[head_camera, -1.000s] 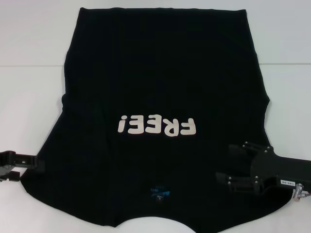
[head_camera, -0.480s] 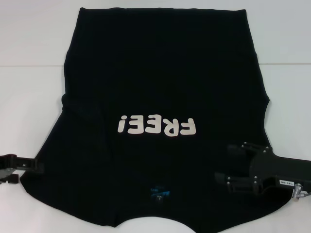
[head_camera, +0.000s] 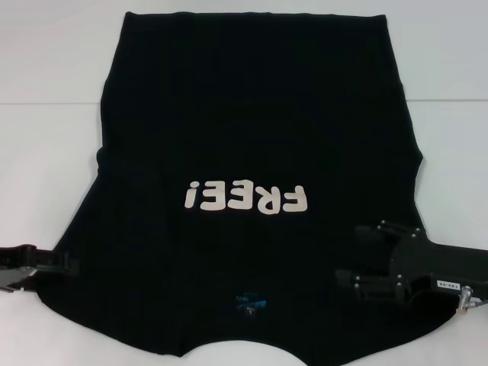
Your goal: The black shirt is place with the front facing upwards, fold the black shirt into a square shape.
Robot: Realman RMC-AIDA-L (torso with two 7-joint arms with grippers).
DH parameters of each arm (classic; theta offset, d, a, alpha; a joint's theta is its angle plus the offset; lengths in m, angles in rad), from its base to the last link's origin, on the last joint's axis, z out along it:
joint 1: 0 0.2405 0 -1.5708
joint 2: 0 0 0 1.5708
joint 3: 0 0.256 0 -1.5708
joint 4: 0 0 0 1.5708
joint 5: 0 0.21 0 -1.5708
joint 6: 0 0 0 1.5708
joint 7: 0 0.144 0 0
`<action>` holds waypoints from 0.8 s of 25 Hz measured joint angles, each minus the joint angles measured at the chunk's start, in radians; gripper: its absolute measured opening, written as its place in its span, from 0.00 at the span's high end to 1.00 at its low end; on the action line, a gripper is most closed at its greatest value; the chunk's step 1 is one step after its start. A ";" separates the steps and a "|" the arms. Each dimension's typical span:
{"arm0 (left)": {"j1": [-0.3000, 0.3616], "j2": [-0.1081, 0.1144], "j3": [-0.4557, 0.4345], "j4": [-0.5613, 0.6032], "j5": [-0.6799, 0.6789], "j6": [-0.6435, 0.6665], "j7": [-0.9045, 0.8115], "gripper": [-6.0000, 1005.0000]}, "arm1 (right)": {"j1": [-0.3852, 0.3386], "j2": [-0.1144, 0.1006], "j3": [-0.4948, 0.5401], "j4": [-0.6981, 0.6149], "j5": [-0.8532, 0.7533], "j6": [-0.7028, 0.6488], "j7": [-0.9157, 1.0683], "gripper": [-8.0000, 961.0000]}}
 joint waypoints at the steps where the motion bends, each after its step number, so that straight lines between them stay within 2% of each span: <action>1: -0.001 -0.001 0.000 -0.001 0.000 0.001 0.000 0.20 | 0.000 0.000 0.000 0.000 0.000 0.000 0.000 0.03; 20: -0.015 -0.014 0.012 -0.012 -0.003 -0.004 0.015 0.21 | 0.007 0.002 -0.001 0.000 0.002 0.000 0.004 0.03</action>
